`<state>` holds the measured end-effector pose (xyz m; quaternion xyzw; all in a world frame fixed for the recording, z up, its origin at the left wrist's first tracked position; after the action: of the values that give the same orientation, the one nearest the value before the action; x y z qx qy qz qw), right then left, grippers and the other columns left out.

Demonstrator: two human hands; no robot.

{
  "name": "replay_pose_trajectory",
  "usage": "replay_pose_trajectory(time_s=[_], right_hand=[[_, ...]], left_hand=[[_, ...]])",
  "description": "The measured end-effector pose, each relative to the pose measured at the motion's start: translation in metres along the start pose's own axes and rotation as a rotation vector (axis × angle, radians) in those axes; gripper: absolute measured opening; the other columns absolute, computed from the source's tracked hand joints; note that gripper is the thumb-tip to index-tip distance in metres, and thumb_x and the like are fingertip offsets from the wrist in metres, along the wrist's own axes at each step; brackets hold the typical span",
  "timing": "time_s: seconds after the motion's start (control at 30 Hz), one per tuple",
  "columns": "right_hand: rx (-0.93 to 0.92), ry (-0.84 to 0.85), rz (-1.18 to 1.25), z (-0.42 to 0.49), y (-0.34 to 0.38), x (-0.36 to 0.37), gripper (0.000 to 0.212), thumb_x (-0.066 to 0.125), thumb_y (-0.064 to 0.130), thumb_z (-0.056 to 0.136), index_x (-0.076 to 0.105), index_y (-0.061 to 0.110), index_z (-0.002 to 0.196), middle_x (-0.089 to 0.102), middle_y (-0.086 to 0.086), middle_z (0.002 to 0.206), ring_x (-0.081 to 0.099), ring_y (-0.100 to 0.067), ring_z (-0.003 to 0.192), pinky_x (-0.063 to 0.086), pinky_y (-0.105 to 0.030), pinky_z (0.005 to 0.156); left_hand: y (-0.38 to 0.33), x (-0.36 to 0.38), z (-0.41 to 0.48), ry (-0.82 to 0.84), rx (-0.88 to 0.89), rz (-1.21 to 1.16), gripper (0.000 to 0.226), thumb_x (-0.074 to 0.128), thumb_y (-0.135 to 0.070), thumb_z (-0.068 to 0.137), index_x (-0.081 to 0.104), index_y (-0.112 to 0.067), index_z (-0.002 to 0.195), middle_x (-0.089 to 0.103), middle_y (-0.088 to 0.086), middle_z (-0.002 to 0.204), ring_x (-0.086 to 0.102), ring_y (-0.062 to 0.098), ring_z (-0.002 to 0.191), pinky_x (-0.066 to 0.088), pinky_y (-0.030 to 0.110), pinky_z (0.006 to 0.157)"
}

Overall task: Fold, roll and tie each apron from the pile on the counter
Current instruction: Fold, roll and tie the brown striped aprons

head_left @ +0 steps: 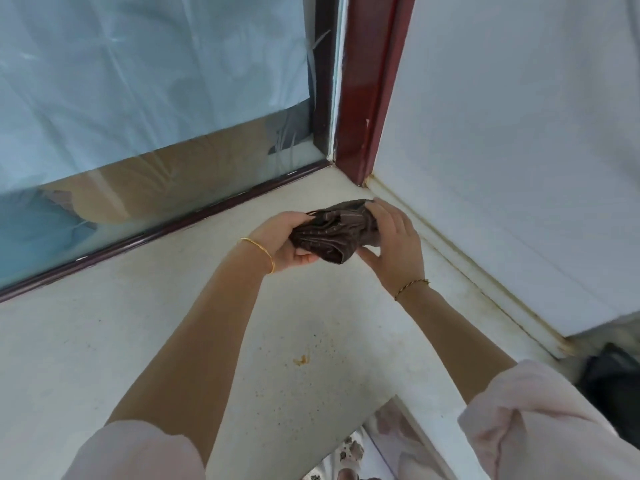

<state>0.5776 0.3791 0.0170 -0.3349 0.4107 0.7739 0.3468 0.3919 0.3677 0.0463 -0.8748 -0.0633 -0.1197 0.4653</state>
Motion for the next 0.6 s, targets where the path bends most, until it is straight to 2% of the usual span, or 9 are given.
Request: replay_pose_trajectory(time_s=[0.1,0.17,0.23,0.33,0.4,0.47,0.5,0.6], right_hand=[[0.002,-0.123,-0.011,0.018,-0.001,-0.037,0.052,0.061,0.036,0.08,0.052,0.011,0.125,0.057,-0.007,0.124,0.051,-0.03,0.116,0.043,-0.044,0.099],[0.005,-0.178,-0.006,0.032,-0.002,-0.066,0.044,0.066,0.035,0.082,0.056,0.01,0.117,0.06,-0.007,0.113,0.053,-0.03,0.108,0.044,-0.042,0.093],[0.011,-0.227,-0.013,0.044,-0.005,-0.105,0.042,0.069,0.031,0.082,0.056,0.008,0.114,0.06,-0.008,0.107,0.054,-0.03,0.101,0.044,-0.04,0.088],[-0.003,-0.259,0.036,0.056,-0.001,-0.151,0.044,0.058,0.035,0.085,0.053,0.008,0.119,0.056,-0.009,0.109,0.053,-0.029,0.099,0.045,-0.041,0.084],[0.005,-0.308,0.052,0.067,0.001,-0.193,0.043,0.055,0.036,0.088,0.05,0.012,0.122,0.053,-0.005,0.111,0.052,-0.026,0.101,0.044,-0.037,0.083],[0.031,-0.325,0.084,0.078,0.002,-0.23,0.039,0.059,0.031,0.089,0.048,0.015,0.123,0.052,-0.002,0.111,0.051,-0.02,0.099,0.042,-0.032,0.082],[0.033,-0.336,0.093,0.082,0.004,-0.252,0.038,0.059,0.031,0.09,0.048,0.016,0.123,0.052,-0.001,0.11,0.051,-0.018,0.098,0.043,-0.032,0.082],[0.053,-0.386,0.21,0.09,0.007,-0.307,0.035,0.059,0.032,0.09,0.049,0.018,0.121,0.057,0.006,0.105,0.056,-0.017,0.095,0.048,-0.035,0.083]], left_hand=[[-0.033,0.03,-0.006,0.068,0.013,0.015,0.017,0.042,-0.017,0.095,0.057,-0.011,0.088,0.066,0.007,0.078,0.064,0.018,0.071,0.051,0.033,0.072],[-0.06,0.051,-0.016,0.124,0.037,0.075,0.019,0.043,-0.019,0.094,0.057,-0.014,0.081,0.064,0.004,0.078,0.063,0.017,0.074,0.05,0.031,0.073],[-0.094,0.077,-0.028,0.176,0.089,0.226,0.02,0.046,-0.026,0.092,0.057,-0.017,0.078,0.066,0.002,0.076,0.064,0.016,0.073,0.049,0.029,0.074],[-0.142,0.096,-0.039,0.168,0.194,0.528,0.03,0.049,-0.049,0.089,0.059,-0.022,0.08,0.066,0.0,0.078,0.058,0.015,0.071,0.044,0.028,0.075],[-0.182,0.119,-0.047,0.168,0.316,0.622,0.038,0.051,-0.06,0.084,0.06,-0.023,0.085,0.067,0.003,0.088,0.054,0.016,0.078,0.041,0.027,0.077],[-0.216,0.145,-0.057,0.204,0.452,0.583,0.043,0.054,-0.061,0.082,0.064,-0.024,0.101,0.068,0.004,0.111,0.06,0.02,0.102,0.042,0.037,0.096],[-0.232,0.164,-0.066,0.262,0.511,0.539,0.043,0.052,-0.06,0.084,0.064,-0.024,0.107,0.067,0.003,0.115,0.06,0.021,0.108,0.041,0.042,0.102],[-0.258,0.212,-0.091,0.466,0.58,0.362,0.056,0.038,-0.063,0.09,0.061,-0.021,0.118,0.068,0.004,0.115,0.06,0.025,0.113,0.039,0.047,0.103]])
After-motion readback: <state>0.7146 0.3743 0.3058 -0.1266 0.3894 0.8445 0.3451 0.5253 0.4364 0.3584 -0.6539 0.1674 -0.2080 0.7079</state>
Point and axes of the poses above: each hand's wrist, its own z-axis towards the middle knuckle, its own x-axis out of the palm, y = z × x, the point moved 3 cm from there along z, towards the middle knuckle
